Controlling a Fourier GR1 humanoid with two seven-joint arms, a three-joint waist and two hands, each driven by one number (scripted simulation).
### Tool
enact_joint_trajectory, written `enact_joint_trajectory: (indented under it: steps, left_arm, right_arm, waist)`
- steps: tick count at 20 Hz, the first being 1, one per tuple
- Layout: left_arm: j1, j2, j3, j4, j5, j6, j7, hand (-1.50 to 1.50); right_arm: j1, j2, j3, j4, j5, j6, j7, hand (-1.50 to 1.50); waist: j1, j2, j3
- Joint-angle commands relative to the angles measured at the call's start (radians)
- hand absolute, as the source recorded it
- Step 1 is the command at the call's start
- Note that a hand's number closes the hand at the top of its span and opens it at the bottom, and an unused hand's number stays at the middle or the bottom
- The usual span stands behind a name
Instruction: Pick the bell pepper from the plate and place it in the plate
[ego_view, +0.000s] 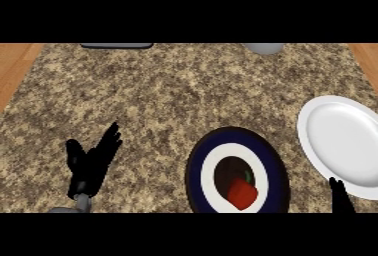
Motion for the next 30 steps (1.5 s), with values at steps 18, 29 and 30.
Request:
enact_joint_trajectory:
  steps: [18,29,30]
  left_arm:
    - [0.002,-0.029,0.023,-0.001,-0.039,-0.005,0.012,0.00]
    - [-0.019,-0.046,0.037,0.018,-0.048,-0.012,0.007,0.00]
    - [-0.003,-0.016,0.060,-0.021,-0.026,-0.029,0.035,0.00]
  right_arm:
    - [-0.401,0.072,0.113,0.353,0.027,0.057,0.395,-1.50]
    - [-0.484,0.072,0.116,0.492,-0.007,0.038,0.466,-1.50]
    - [-0.477,0.072,0.045,0.566,-0.048,0.005,0.367,-1.50]
  waist:
    - [-0.015,-0.006,0.003]
    - [-0.016,-0.005,0.003]
    - [-0.013,-0.005,0.004]
